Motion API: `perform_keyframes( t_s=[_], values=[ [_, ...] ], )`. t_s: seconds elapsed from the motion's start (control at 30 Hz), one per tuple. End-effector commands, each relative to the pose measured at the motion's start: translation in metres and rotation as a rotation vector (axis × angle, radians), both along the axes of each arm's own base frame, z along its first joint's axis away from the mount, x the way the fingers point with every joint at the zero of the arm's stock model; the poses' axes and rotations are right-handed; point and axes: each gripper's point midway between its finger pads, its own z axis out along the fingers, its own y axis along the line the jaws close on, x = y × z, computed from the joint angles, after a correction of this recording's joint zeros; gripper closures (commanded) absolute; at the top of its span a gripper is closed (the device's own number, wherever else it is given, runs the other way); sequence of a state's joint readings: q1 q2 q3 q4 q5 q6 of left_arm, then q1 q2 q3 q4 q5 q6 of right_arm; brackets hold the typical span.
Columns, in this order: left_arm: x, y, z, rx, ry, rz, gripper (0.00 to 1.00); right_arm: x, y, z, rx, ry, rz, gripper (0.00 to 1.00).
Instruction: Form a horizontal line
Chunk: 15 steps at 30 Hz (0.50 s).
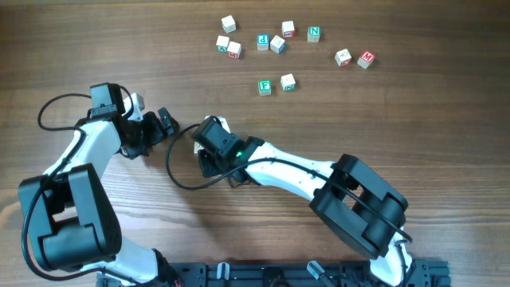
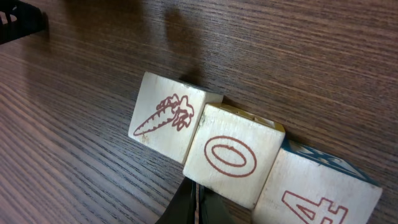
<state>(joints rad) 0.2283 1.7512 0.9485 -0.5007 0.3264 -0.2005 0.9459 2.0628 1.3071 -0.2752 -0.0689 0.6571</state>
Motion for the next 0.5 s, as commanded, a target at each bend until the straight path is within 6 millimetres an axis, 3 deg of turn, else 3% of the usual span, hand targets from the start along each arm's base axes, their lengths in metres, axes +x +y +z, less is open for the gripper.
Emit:
perform_keyframes(
  t_s=[0.0, 0.47],
  values=[
    [-0.0402, 0.0186, -0.0457, 0.093, 0.179, 0.036, 0.0, 0.0057, -0.0036, -0.0097, -0.028, -0.013, -0.009, 0.95],
    [-0.0402, 0.0186, -0.0457, 0.093, 0.179, 0.036, 0.0, 0.0034, -0.002, -0.0096, -0.022, -0.006, 0.01, 0.95]
  ],
)
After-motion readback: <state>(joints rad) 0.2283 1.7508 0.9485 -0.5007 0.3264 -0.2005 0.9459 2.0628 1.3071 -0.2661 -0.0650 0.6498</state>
